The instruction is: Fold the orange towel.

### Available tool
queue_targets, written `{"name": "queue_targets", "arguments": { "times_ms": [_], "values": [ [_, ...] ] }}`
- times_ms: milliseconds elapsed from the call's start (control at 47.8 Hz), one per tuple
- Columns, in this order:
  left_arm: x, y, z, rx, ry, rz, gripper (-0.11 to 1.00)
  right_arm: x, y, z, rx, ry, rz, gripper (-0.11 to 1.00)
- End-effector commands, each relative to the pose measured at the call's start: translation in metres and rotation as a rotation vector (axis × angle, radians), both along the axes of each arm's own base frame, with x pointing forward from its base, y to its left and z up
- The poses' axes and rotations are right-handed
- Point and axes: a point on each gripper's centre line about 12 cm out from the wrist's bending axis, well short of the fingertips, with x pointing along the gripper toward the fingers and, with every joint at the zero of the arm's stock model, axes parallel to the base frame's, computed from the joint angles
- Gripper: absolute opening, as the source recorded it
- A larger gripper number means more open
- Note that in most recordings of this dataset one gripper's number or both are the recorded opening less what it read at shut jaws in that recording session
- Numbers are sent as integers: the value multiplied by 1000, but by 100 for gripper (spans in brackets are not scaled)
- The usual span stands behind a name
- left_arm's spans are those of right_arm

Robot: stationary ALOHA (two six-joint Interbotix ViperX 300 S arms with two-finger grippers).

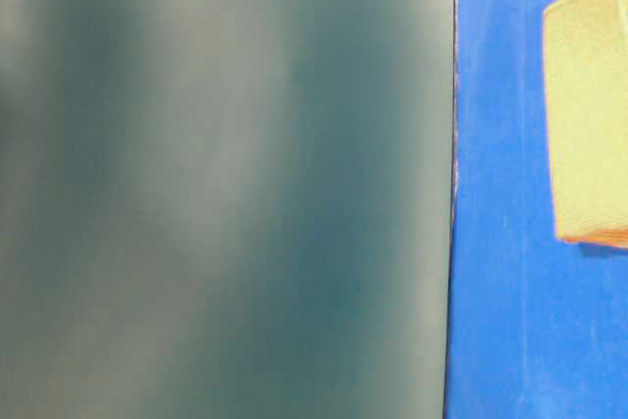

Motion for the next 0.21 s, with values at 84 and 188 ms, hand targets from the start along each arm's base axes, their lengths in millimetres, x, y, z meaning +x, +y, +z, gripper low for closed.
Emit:
{"name": "queue_targets", "arguments": {
  "times_ms": [84,188],
  "values": [
    [2,-1,5,-2,-14,-2,65,2,0,5,-2,-8,-1,61],
    [2,0,4,-2,-11,-1,65,2,0,5,-1,-8,-3,61]
  ]
}}
